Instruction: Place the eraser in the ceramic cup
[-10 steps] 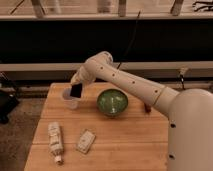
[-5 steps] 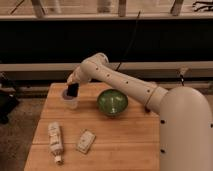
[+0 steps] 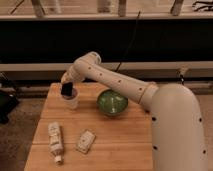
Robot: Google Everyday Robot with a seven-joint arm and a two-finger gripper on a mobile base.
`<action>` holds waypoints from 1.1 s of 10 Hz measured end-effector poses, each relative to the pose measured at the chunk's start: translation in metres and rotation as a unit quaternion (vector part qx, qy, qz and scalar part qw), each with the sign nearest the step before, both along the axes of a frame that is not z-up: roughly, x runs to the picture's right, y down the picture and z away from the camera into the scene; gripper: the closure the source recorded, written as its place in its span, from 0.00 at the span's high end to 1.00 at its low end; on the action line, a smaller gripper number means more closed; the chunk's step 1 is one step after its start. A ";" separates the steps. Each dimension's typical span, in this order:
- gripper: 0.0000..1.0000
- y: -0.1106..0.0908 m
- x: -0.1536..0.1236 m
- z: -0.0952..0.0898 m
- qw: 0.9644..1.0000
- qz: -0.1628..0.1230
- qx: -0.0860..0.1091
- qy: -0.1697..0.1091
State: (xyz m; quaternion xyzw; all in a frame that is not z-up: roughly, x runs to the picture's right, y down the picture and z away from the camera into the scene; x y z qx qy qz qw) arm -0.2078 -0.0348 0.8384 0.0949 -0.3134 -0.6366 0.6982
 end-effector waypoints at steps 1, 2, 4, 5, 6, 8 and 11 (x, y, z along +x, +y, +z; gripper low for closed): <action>0.05 0.002 0.002 0.005 1.000 0.000 0.000 0.002; 0.17 0.003 0.004 0.011 1.000 0.001 -0.001 0.006; 0.35 0.003 0.011 0.018 1.000 0.003 -0.002 0.012; 0.47 0.003 0.015 0.019 1.000 0.002 -0.004 0.018; 0.57 0.005 0.018 0.021 1.000 -0.001 -0.005 0.021; 0.74 0.006 0.018 0.017 1.000 -0.006 -0.007 0.022; 0.80 0.008 0.018 0.003 1.000 -0.014 -0.010 0.016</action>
